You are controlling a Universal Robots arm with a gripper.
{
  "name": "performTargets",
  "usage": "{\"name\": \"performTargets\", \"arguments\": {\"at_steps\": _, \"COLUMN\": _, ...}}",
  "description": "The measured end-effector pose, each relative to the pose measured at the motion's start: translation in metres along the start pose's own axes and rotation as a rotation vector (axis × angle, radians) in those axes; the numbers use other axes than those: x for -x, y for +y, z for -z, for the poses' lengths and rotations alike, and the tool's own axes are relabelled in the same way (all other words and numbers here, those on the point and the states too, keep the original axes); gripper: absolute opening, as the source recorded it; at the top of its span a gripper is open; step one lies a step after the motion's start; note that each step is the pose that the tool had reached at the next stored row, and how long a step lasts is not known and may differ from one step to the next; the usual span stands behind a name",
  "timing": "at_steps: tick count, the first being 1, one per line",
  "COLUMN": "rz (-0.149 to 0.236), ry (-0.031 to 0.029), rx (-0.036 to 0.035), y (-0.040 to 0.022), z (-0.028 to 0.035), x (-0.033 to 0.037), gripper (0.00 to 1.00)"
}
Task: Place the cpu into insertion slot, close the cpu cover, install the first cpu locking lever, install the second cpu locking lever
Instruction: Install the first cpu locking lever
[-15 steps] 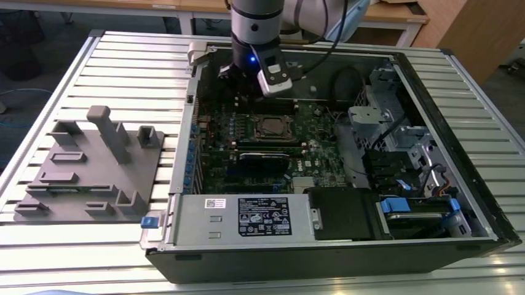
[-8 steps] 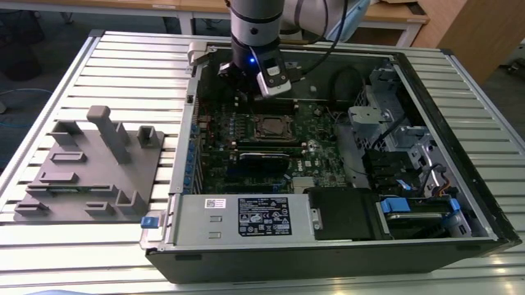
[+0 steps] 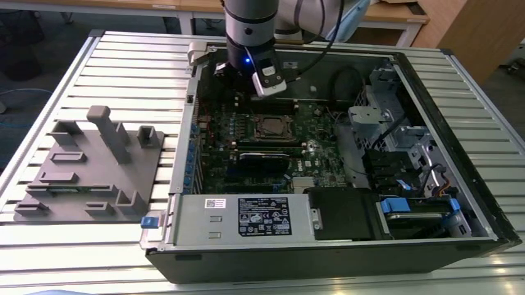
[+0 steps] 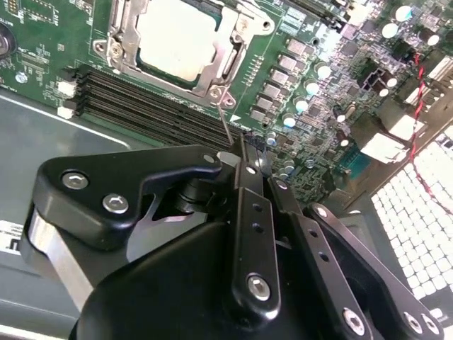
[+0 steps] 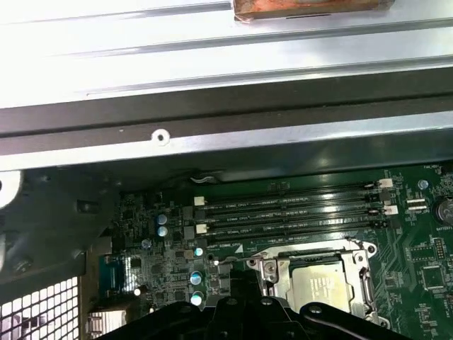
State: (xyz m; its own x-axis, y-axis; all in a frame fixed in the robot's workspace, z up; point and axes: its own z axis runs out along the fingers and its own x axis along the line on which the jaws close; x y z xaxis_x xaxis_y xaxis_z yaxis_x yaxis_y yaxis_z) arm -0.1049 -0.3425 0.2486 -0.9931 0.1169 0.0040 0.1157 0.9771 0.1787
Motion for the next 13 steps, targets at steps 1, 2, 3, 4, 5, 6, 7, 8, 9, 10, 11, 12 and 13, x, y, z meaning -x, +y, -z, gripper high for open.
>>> {"name": "performTargets", "arguments": {"at_steps": 1, "rz": 0.000, "ry": -0.0013, "rx": 0.0017, "y": -0.0002, "z": 0.0000, "x": -0.0007, "gripper": 0.10}}
{"name": "performTargets", "arguments": {"at_steps": 2, "rz": 0.001, "ry": -0.0024, "rx": 0.0023, "y": -0.0001, "z": 0.0004, "x": -0.0009, "gripper": 0.10}}
{"name": "performTargets", "arguments": {"at_steps": 3, "rz": 0.001, "ry": -0.0030, "rx": 0.0027, "y": 0.0000, "z": 0.0011, "x": -0.0009, "gripper": 0.10}}
{"name": "performTargets", "arguments": {"at_steps": 4, "rz": 0.001, "ry": -0.0034, "rx": 0.0036, "y": 0.0001, "z": 0.0019, "x": -0.0009, "gripper": 0.10}}
{"name": "performTargets", "arguments": {"at_steps": 5, "rz": 0.001, "ry": -0.0038, "rx": 0.0041, "y": 0.0003, "z": 0.0029, "x": -0.0009, "gripper": 0.10}}
{"name": "performTargets", "arguments": {"at_steps": 6, "rz": 0.001, "ry": -0.0040, "rx": 0.0045, "y": 0.0005, "z": 0.0040, "x": -0.0009, "gripper": 0.10}}
{"name": "performTargets", "arguments": {"at_steps": 7, "rz": 0.001, "ry": -0.0041, "rx": 0.0049, "y": 0.0007, "z": 0.0051, "x": -0.0009, "gripper": 0.10}}
{"name": "performTargets", "arguments": {"at_steps": 8, "rz": 0.001, "ry": -0.0042, "rx": 0.0056, "y": 0.0009, "z": 0.0061, "x": -0.0010, "gripper": 0.10}}
{"name": "performTargets", "arguments": {"at_steps": 9, "rz": 0.001, "ry": -0.0043, "rx": 0.0063, "y": 0.0010, "z": 0.0070, "x": -0.0010, "gripper": 0.10}}
{"name": "performTargets", "arguments": {"at_steps": 10, "rz": 0.001, "ry": -0.0043, "rx": 0.0072, "y": 0.0012, "z": 0.0078, "x": -0.0010, "gripper": 0.10}}
{"name": "performTargets", "arguments": {"at_steps": 11, "rz": 0.001, "ry": -0.0044, "rx": 0.0079, "y": 0.0013, "z": 0.0083, "x": -0.0010, "gripper": 0.10}}
{"name": "performTargets", "arguments": {"at_steps": 12, "rz": 0.001, "ry": -0.0046, "rx": 0.0092, "y": 0.0013, "z": 0.0083, "x": -0.0010, "gripper": 0.10}}
{"name": "performTargets", "arguments": {"at_steps": 13, "rz": 0.001, "ry": -0.0050, "rx": 0.0095, "y": 0.0012, "z": 0.0083, "x": -0.0013, "gripper": 0.10}}
